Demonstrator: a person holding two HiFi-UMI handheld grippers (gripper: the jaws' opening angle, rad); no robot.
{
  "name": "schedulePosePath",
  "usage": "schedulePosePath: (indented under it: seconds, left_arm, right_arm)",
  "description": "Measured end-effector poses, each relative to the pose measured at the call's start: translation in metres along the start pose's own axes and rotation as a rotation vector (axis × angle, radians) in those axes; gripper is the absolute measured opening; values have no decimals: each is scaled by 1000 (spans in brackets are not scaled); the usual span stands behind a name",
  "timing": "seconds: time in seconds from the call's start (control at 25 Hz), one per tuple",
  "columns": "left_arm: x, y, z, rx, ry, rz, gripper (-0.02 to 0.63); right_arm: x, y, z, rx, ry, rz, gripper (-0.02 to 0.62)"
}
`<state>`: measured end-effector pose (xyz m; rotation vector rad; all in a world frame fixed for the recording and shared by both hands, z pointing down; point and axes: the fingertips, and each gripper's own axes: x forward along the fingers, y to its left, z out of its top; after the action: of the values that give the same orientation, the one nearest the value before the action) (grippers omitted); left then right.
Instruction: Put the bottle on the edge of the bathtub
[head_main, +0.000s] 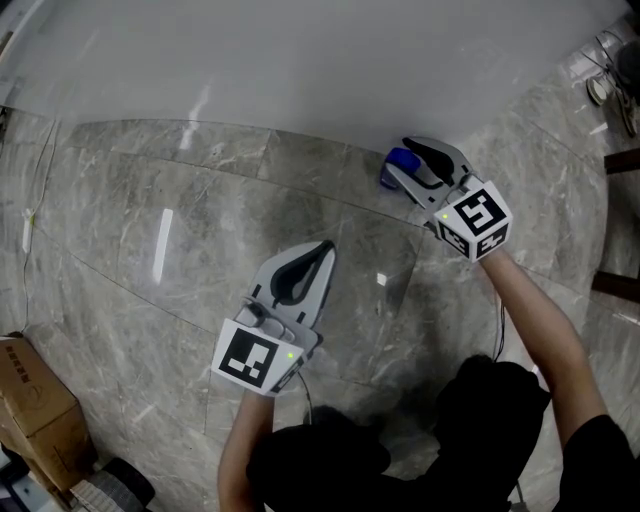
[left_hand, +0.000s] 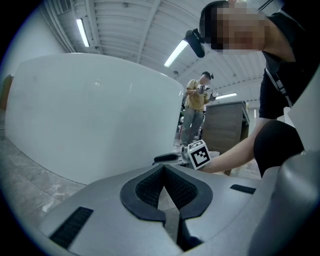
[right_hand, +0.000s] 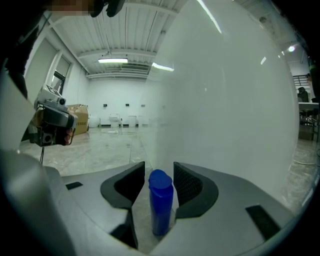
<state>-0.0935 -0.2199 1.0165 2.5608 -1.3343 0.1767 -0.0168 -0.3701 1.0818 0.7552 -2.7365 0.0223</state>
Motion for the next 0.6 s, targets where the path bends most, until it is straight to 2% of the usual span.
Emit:
schedulePosePath:
  seconds: [0.24,0.44,0.6]
  left_arm:
    - [-10,2,21,19,18,-15,12]
    - [-40,-2,79,41,43,17,12]
    - [-73,-15,137,21,36,61,12]
  right_arm:
    - [-16,12,45,-11,-48,33,164]
    - [-48,27,101,-8,-45,64,163]
    - [-82,43,158,-8,-21,74,156]
